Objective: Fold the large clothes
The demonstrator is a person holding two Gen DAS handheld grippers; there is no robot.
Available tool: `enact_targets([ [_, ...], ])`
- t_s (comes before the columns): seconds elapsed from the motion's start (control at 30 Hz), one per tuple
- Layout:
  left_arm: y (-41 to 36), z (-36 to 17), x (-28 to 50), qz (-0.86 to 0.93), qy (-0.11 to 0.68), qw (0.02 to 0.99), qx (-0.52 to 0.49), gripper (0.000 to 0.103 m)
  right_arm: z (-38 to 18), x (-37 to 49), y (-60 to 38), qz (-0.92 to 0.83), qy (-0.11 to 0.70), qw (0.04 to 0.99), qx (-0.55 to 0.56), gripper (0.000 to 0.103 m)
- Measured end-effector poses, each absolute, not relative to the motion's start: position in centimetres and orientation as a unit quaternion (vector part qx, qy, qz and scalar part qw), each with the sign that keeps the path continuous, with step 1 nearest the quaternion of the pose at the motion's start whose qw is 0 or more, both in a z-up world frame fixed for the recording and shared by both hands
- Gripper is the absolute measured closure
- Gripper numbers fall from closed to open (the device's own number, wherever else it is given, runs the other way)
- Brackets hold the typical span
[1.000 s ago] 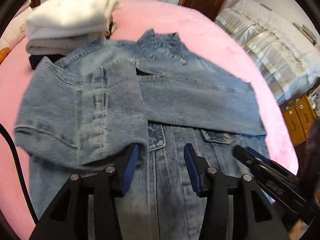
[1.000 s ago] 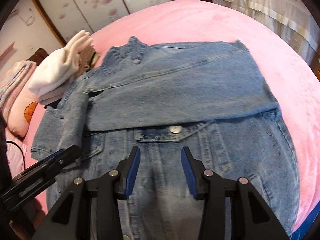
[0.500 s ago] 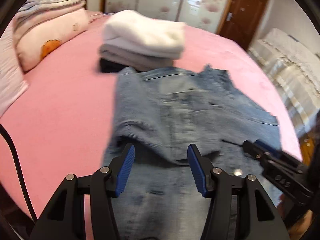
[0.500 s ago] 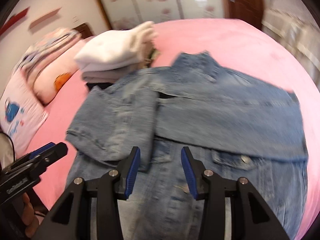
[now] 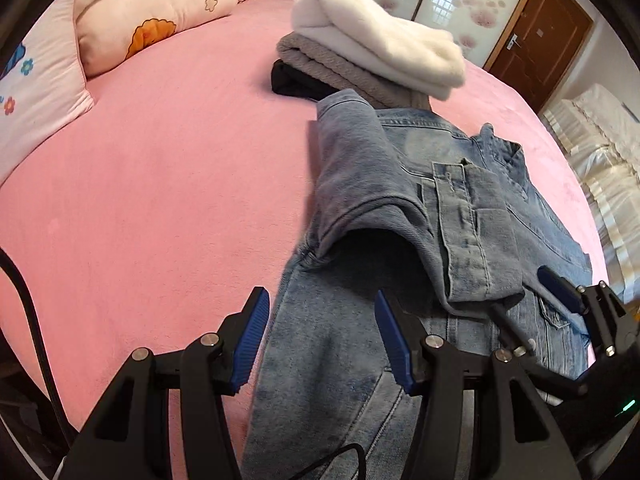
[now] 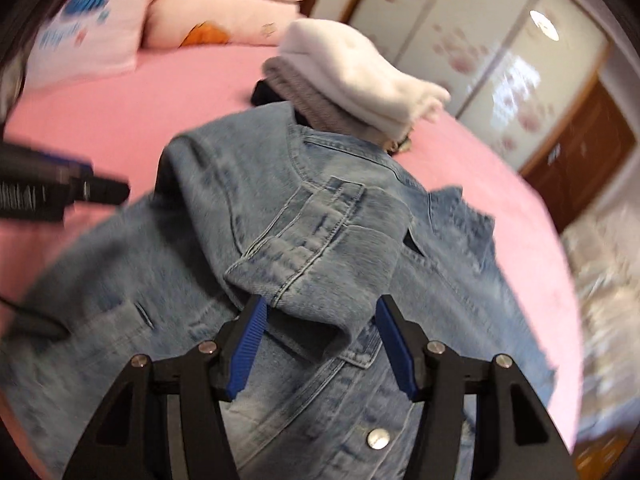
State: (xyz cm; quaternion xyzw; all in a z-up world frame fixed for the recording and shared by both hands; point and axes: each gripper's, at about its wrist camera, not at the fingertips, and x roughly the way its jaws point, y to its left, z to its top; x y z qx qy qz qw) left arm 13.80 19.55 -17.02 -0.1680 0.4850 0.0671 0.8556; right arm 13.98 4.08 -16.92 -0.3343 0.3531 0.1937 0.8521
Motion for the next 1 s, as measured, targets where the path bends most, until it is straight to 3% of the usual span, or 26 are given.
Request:
enact_targets([
  [0.33, 20.9, -18.1, 13.8, 0.068, 0.495, 0.845, -0.192, 0.049, -21.5, 15.2, 8.2, 0.154, 0.302, 0.810, -0.478, 0.047],
  [0.37, 20.9, -18.2, 13.9, 0.069, 0.496, 0.844, -0.191, 0.049, -21.5, 15.6, 8.3, 0.154, 0.304, 0.810, -0.477, 0.049],
  [0.4, 20.9, -18.2, 13.9, 0.070, 0.497, 0.844, -0.190, 0.049, -21.2, 15.9, 8.5, 0.158, 0.310, 0.810, -0.471, 0.066],
  [0.43, 20.9, -18.3, 14.0, 0.071, 0.498, 0.843, -0.189, 0.049, -20.6, 16.4, 8.6, 0.159, 0.318, 0.814, -0.460, 0.079],
  [0.5, 20.9, -18.4, 14.2, 0.072, 0.501, 0.841, -0.190, 0.049, -18.8, 17.5, 8.3, 0.148, 0.315, 0.828, -0.438, 0.086],
  [0.8, 19.0, -18.2, 14.6, 0.062, 0.503, 0.844, -0.177, 0.049, -3.9, 22.1, -0.9, 0.092, 0.235, 0.951, -0.180, 0.091],
  [0.9, 17.9, -18.2, 14.7, 0.053, 0.506, 0.845, -0.166, 0.049, -3.7, 22.6, -6.4, 0.053, 0.244, 0.963, -0.100, 0.091],
  [1.0, 16.9, -18.2, 14.9, 0.046, 0.508, 0.846, -0.153, 0.049, -7.4, 22.6, -11.3, 0.035, 0.320, 0.946, -0.040, 0.089],
])
